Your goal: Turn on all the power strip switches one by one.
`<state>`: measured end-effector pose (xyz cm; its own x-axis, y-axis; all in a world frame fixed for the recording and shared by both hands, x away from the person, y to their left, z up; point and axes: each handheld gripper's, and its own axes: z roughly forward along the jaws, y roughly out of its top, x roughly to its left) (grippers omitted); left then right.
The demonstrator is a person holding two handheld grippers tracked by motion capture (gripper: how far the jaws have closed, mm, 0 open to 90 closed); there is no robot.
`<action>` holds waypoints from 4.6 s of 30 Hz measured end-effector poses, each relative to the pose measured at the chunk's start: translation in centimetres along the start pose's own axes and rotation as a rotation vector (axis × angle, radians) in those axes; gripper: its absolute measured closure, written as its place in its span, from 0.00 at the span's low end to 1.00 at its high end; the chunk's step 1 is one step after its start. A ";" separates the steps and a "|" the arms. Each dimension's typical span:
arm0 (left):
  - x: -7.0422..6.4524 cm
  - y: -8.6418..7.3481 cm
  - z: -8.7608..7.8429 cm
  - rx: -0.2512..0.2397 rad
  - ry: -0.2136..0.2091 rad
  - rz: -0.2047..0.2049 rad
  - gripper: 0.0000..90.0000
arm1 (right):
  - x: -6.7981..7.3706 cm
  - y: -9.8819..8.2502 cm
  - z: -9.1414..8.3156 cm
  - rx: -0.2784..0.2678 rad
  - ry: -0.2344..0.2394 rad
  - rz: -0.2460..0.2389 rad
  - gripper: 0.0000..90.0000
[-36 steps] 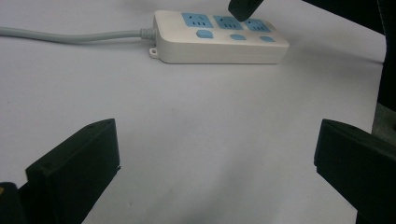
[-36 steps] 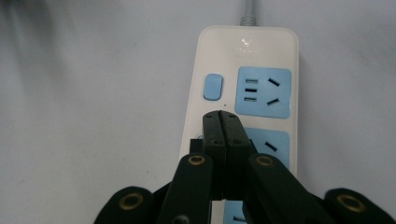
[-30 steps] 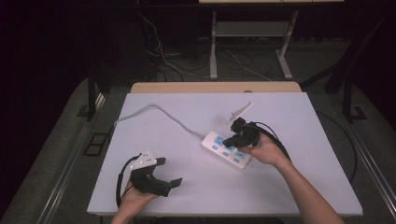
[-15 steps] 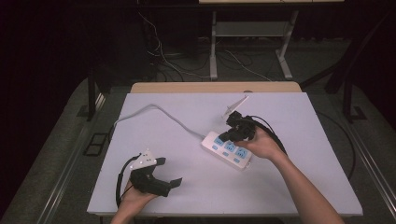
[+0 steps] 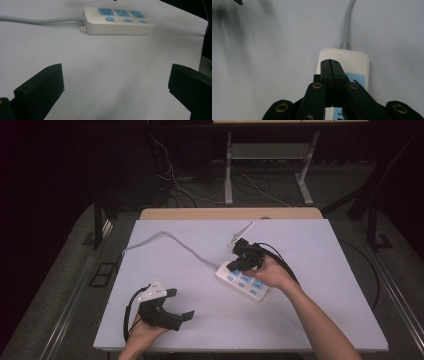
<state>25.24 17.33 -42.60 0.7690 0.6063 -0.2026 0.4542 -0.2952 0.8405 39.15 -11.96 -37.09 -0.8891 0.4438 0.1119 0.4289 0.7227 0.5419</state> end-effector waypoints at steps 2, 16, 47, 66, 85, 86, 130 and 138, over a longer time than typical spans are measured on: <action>0.0 0.0 0.0 0.000 0.001 -0.001 0.00 | 0.0 0.0 0.3 0.010 0.001 0.001 1.00; 0.0 0.0 0.0 0.000 -0.001 0.002 0.00 | -0.2 0.0 1.7 0.040 0.008 0.002 1.00; 0.0 0.0 0.0 0.004 0.000 0.006 0.00 | -0.2 -0.9 3.1 0.072 0.021 -0.016 1.00; 0.1 0.0 0.1 0.004 -0.001 0.002 0.00 | -0.4 -1.0 3.1 0.055 0.017 -0.017 1.00; -0.1 0.0 0.3 0.008 -0.007 0.003 0.00 | -0.5 -1.5 -0.9 -0.048 -0.002 0.017 1.00; -0.1 0.0 0.3 0.008 -0.007 0.003 0.00 | -0.6 -1.5 -1.2 -0.054 -0.003 0.016 1.00; -0.4 0.1 0.6 0.007 -0.010 0.000 0.00 | 0.8 -13.8 -8.5 -0.338 -0.084 0.316 0.01; -0.4 0.1 0.6 0.007 -0.009 -0.001 0.00 | 2.2 -17.1 -8.3 -0.387 -0.109 0.352 0.01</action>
<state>25.25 16.58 -42.72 0.7728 0.5997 -0.2077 0.4580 -0.3004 0.8367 28.58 -27.73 -39.16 -0.6713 0.6917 0.2663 0.5899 0.2810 0.7570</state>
